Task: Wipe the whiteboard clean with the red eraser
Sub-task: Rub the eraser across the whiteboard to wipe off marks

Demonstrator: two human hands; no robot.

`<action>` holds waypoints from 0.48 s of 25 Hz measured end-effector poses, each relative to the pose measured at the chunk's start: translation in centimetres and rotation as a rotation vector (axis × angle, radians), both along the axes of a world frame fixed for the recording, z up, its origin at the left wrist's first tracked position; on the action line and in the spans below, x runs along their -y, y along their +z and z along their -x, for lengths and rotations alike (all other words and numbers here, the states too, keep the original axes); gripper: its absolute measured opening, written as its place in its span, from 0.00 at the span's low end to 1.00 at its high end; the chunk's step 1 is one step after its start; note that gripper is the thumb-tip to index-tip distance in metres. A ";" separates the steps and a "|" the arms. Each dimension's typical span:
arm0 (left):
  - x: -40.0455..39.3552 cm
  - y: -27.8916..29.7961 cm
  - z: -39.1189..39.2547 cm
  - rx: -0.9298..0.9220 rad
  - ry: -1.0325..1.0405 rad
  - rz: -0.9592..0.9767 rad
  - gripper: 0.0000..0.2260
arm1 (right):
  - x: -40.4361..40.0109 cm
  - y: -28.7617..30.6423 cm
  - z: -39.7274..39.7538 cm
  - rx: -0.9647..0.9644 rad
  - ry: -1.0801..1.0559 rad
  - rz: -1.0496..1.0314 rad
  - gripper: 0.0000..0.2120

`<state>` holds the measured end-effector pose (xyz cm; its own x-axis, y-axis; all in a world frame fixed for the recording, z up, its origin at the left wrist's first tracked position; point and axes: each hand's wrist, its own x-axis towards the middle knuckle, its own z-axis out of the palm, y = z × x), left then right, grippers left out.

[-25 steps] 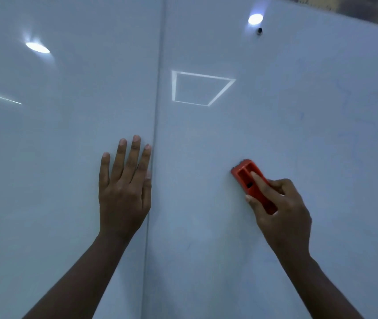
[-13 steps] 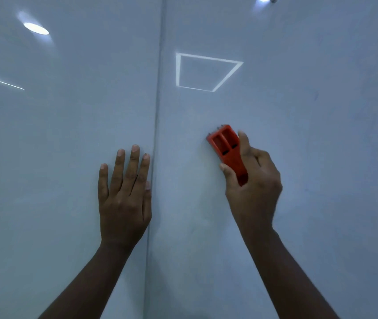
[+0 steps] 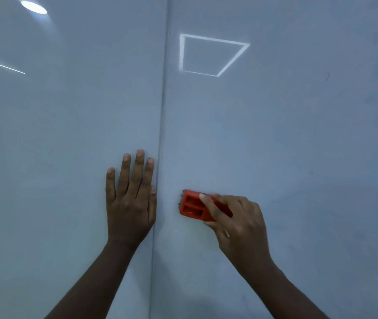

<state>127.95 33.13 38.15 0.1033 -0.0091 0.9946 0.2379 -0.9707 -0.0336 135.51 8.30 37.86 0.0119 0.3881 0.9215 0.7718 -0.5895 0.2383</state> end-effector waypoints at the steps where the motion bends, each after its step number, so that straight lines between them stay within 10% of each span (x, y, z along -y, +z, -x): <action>1: 0.0 -0.5 0.0 -0.007 0.004 -0.002 0.26 | 1.0 0.1 -0.4 -0.009 -0.014 -0.019 0.27; 12: -0.2 -4.5 0.0 -0.024 0.006 0.009 0.26 | 6.2 -4.2 -2.2 -0.566 0.052 -0.679 0.33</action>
